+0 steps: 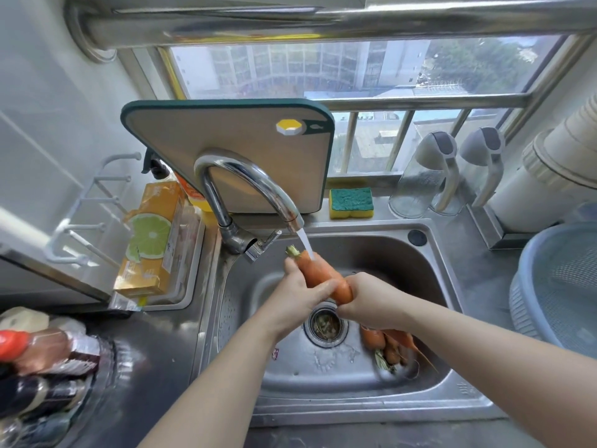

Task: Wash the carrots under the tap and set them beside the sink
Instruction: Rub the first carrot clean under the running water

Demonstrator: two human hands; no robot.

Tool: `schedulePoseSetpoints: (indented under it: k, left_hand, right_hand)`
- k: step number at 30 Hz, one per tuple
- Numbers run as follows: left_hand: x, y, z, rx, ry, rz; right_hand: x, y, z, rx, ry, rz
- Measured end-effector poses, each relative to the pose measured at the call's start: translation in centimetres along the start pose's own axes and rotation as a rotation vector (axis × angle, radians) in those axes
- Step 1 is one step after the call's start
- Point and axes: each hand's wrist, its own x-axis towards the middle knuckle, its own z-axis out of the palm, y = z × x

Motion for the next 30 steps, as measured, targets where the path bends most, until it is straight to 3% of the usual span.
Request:
schedulePoseSetpoints:
  k: [4, 6, 8, 10, 13, 15, 19, 22, 27, 30]
  left_hand:
    - [0.0, 0.4, 0.8, -0.058, 0.145, 0.002]
    - [0.4, 1.0, 1.6, 0.051, 0.328, -0.002]
    - [0.4, 1.3, 1.6, 0.124, 0.407, -0.053]
    - [0.4, 1.1, 1.1, 0.129, 0.316, -0.062]
    - [-0.2, 0.4, 0.0, 0.093, 0.041, -0.056]
    - [-0.8, 0.2, -0.3, 0.108, -0.019, -0.054]
    - [-2.2, 1.1, 0.6, 0.108, 0.062, 0.085]
    - [-2.2, 2.3, 1.8, 0.095, 0.254, 0.130]
    - [-0.8, 3.2, 2.4, 0.071, 0.470, 0.086]
    - [-0.2, 3.1, 2.0, -0.083, 0.442, 0.024]
  right_hand:
    - [-0.2, -0.7, 0.0, -0.099, 0.077, -0.018]
    - [-0.3, -1.2, 0.2, -0.118, 0.071, -0.027]
    - [-0.3, -1.4, 0.5, -0.115, 0.030, -0.015]
    - [-0.2, -1.1, 0.4, -0.084, -0.004, 0.004]
    - [-0.4, -0.4, -0.2, 0.002, -0.062, 0.030]
    - [-0.5, -0.5, -0.4, -0.004, -0.079, 0.017]
    - [-0.4, -0.9, -0.6, -0.053, -0.041, 0.009]
    - [-0.8, -1.2, -0.1, -0.168, 0.027, -0.029]
    - [-0.9, -1.5, 1.2, -0.235, 0.175, -0.054]
    - [-0.9, -0.9, 0.9, -0.279, 0.222, -0.075]
